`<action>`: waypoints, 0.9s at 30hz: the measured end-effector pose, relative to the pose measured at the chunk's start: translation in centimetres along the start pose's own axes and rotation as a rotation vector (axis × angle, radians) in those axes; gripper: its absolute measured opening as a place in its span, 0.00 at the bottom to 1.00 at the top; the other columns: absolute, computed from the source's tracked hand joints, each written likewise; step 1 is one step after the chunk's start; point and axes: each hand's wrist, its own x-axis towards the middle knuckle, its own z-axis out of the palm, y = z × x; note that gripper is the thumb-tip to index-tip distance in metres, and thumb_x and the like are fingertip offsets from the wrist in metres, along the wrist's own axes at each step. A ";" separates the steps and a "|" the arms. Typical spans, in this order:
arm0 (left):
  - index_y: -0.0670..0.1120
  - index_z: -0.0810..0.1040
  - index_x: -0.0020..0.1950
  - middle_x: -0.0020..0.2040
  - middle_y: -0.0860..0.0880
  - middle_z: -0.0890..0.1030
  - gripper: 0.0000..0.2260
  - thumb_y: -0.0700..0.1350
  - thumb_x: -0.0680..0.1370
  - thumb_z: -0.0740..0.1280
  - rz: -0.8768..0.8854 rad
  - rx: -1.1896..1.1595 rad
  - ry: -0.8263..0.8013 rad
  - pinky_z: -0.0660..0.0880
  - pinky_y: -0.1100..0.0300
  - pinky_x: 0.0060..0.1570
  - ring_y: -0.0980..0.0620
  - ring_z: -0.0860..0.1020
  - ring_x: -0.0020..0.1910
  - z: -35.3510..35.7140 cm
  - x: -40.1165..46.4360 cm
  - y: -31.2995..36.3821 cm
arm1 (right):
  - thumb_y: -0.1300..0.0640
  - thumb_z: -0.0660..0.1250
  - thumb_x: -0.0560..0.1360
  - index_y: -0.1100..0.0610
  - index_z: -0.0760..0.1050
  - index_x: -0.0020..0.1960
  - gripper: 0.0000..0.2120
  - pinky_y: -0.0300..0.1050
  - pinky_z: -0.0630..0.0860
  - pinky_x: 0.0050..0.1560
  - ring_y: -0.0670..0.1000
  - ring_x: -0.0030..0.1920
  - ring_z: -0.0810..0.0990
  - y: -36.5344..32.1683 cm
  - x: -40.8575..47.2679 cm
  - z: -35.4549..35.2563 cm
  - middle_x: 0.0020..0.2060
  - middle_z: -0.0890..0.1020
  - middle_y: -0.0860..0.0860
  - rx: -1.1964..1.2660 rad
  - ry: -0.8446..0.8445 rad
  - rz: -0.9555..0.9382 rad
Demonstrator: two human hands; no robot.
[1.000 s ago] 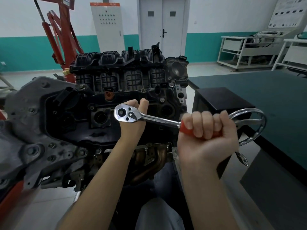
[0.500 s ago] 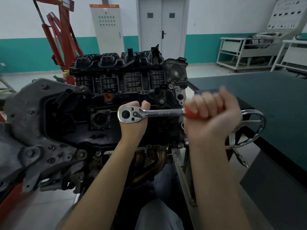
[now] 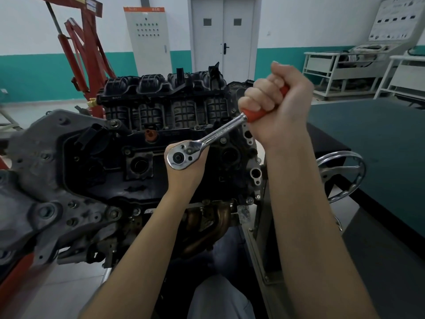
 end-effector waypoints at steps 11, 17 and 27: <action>0.49 0.55 0.26 0.19 0.58 0.59 0.25 0.34 0.74 0.66 0.001 0.014 0.075 0.57 0.71 0.23 0.60 0.57 0.20 0.2 -0.1 0.3 | 0.58 0.57 0.72 0.52 0.60 0.24 0.18 0.38 0.64 0.23 0.46 0.19 0.59 4.1 -8.5 -4.2 0.17 0.60 0.46 0.260 0.167 -0.340; 0.53 0.61 0.23 0.20 0.59 0.63 0.20 0.43 0.71 0.65 -0.011 0.031 0.040 0.57 0.69 0.24 0.60 0.60 0.21 -0.1 0.1 0.0 | 0.61 0.59 0.71 0.54 0.61 0.25 0.17 0.34 0.60 0.23 0.45 0.18 0.57 0.5 -2.1 -1.2 0.17 0.60 0.46 0.043 0.033 -0.100; 0.50 0.56 0.26 0.20 0.59 0.59 0.24 0.34 0.74 0.65 -0.039 0.012 0.072 0.57 0.71 0.23 0.60 0.58 0.20 0.2 -0.1 0.3 | 0.58 0.59 0.72 0.52 0.61 0.26 0.16 0.36 0.63 0.24 0.46 0.20 0.58 3.2 -7.3 -3.5 0.19 0.60 0.46 0.242 0.182 -0.294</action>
